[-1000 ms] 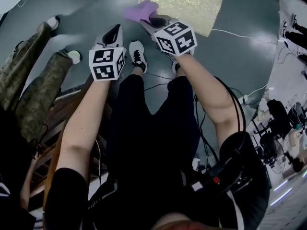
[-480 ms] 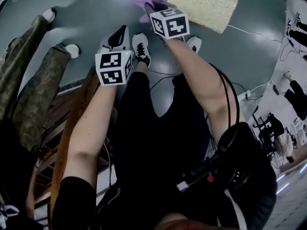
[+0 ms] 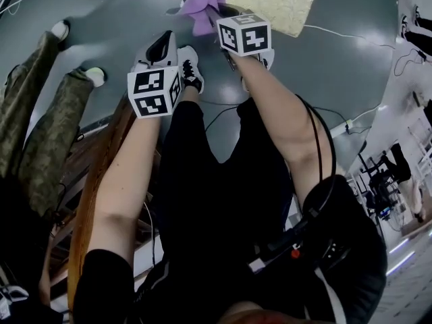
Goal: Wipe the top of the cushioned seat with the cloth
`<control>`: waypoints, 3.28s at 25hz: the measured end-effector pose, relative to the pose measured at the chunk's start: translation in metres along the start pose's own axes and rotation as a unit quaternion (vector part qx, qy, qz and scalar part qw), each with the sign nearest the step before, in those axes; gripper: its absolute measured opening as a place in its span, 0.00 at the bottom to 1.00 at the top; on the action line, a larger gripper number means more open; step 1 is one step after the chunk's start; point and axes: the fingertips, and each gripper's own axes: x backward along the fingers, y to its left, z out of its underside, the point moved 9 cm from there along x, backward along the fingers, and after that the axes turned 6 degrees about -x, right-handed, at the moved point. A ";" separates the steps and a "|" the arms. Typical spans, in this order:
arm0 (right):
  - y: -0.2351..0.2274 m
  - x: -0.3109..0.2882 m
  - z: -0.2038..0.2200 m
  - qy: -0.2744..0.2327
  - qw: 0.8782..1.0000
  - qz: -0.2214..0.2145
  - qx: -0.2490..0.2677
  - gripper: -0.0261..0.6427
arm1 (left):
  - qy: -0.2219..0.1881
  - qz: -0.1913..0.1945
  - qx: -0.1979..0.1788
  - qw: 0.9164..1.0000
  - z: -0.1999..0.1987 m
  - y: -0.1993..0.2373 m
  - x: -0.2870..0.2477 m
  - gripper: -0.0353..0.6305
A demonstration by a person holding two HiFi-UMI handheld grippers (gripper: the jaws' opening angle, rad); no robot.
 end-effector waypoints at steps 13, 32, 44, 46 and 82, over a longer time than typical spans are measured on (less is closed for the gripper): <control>-0.076 0.061 0.021 0.005 1.000 -0.008 -0.020 0.07 | 0.010 0.015 -0.007 1.000 -0.014 -0.086 -0.027 0.06; -0.150 0.124 0.059 0.001 0.999 0.011 -0.052 0.07 | 0.010 0.052 -0.051 0.997 -0.030 -0.159 -0.059 0.06; -0.186 0.198 0.052 -0.006 0.994 0.084 -0.068 0.07 | -0.012 0.070 -0.079 0.994 -0.067 -0.176 -0.040 0.06; -0.180 0.221 0.035 -0.023 0.995 0.083 -0.058 0.07 | -0.020 0.075 -0.087 0.993 -0.085 -0.176 -0.029 0.06; 0.207 0.709 -0.177 -0.428 0.875 0.080 0.210 0.07 | -0.420 0.076 -0.168 0.889 -0.395 -0.200 0.454 0.06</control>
